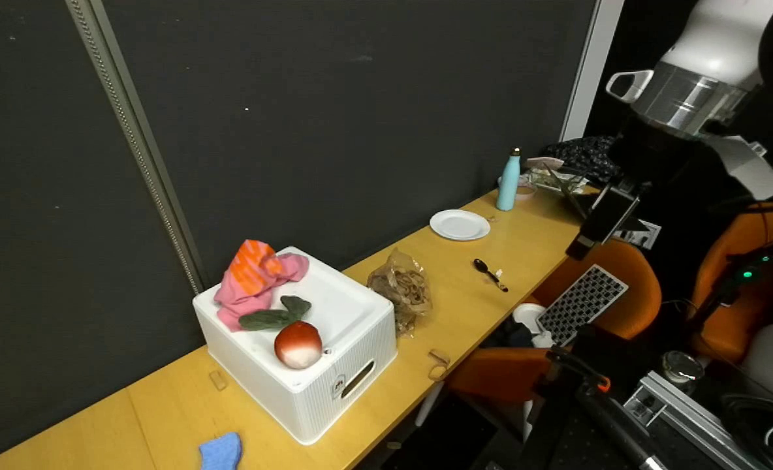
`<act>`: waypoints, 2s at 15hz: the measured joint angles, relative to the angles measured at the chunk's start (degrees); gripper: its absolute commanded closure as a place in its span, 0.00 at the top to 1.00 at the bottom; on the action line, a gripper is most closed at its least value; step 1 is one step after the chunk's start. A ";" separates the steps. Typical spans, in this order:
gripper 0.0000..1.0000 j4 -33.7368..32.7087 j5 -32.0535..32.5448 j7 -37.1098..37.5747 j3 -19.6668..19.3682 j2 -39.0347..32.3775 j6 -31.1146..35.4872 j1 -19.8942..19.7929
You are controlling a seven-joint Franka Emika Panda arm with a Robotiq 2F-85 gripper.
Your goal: Pick up the rubber band from the table and put it in the clear rubber band bag
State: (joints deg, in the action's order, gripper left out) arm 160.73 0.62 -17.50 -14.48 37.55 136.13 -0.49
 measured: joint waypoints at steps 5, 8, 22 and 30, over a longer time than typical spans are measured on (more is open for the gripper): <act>1.00 -0.93 -4.91 -3.15 -0.92 -13.19 16.79 4.45; 1.00 -1.88 -11.33 -6.29 -2.50 -22.98 23.30 8.17; 1.00 -28.76 -30.45 -20.12 -2.09 -65.08 19.75 8.56; 1.00 -43.12 -10.91 -8.68 10.76 -79.40 18.93 -7.50</act>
State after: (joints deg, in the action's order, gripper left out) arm 117.61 -10.28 -26.18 -3.72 -41.85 155.06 -7.99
